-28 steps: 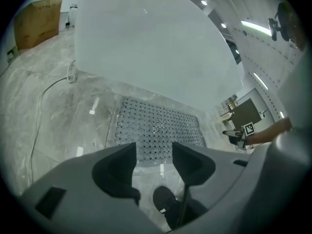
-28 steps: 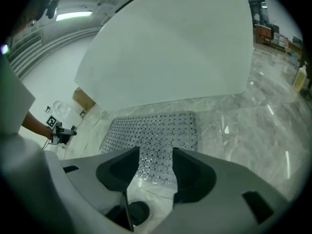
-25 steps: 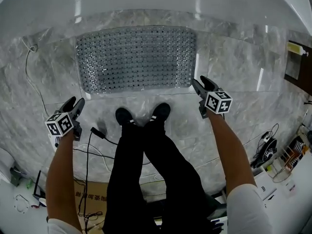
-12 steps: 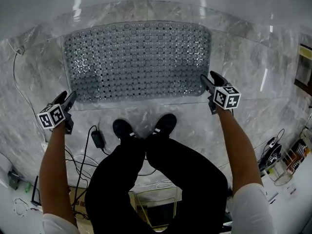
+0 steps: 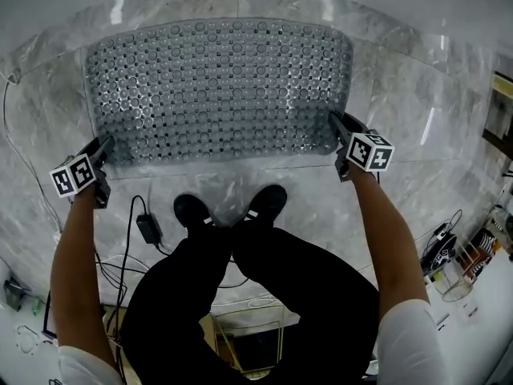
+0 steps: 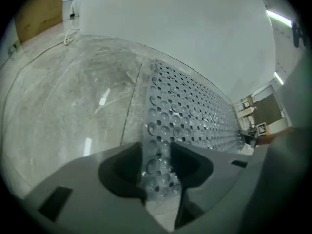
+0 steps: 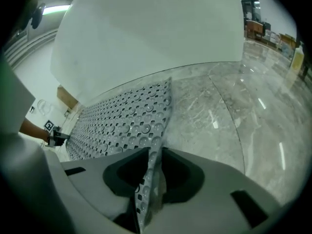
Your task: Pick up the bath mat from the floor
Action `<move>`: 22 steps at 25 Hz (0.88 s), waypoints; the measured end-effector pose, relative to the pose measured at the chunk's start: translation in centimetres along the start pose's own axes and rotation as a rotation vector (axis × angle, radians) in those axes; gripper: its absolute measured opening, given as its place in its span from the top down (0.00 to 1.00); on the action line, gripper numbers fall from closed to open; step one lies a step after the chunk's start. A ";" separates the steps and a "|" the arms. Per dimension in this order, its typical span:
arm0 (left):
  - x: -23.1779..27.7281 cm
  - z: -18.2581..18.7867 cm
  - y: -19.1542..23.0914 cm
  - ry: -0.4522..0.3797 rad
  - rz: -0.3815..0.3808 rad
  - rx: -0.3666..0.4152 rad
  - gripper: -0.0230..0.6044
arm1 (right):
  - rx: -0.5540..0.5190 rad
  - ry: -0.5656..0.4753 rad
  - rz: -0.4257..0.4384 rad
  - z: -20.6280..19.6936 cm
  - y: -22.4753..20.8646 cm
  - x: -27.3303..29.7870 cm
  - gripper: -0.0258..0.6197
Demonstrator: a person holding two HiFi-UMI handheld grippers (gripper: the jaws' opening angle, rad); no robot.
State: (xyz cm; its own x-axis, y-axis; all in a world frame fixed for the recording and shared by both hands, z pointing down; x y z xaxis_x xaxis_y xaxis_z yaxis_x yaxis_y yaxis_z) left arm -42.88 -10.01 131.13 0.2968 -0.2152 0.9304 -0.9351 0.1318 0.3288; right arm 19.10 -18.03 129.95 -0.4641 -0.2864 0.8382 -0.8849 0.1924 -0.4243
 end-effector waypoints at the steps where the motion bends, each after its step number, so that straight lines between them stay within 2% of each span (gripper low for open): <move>1: -0.1 -0.2 -0.1 -0.001 -0.005 -0.019 0.75 | 0.017 -0.002 -0.001 -0.1 0.0 -0.2 0.83; 2: -0.3 -0.4 -0.2 -0.005 -0.008 -0.038 0.79 | 0.024 -0.001 -0.002 0.0 0.1 -0.5 0.88; 3: -0.6 -0.4 -0.4 -0.014 -0.009 -0.055 0.91 | 0.018 0.003 -0.001 0.2 0.3 -0.9 0.88; 4: -1.1 -0.3 -0.6 -0.026 -0.014 -0.066 0.92 | 0.002 0.007 0.000 0.5 0.7 -1.3 0.89; 8: -4.7 0.0 -2.6 -0.045 -0.060 -0.042 0.93 | -0.067 -0.009 0.029 2.7 4.2 -3.4 0.89; 14: -12.7 3.6 -9.8 -0.111 -0.164 0.048 0.94 | -0.050 -0.097 0.114 7.3 12.5 -9.5 0.90; 18: -20.2 6.3 -15.7 -0.180 -0.207 0.142 0.94 | -0.067 -0.162 0.191 11.8 19.1 -15.3 0.90; 22: -29.2 8.9 -20.3 -0.235 -0.232 0.218 0.94 | -0.097 -0.218 0.197 16.3 24.9 -22.7 0.90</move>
State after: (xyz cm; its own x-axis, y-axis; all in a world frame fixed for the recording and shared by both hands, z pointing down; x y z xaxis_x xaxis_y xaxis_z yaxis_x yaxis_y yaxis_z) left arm -34.28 -15.04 95.84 0.4764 -0.4340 0.7647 -0.8750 -0.1491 0.4605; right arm 6.98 -22.07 94.73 -0.6336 -0.4275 0.6449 -0.7737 0.3502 -0.5280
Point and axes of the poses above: the fingertips, and each gripper's own axes: x forward along the fingers, y to its left, z out of its top, the point moved 1 cm from there along -x, backward along the fingers, and after that the axes turned 5 degrees about z, right-handed, at the moved point
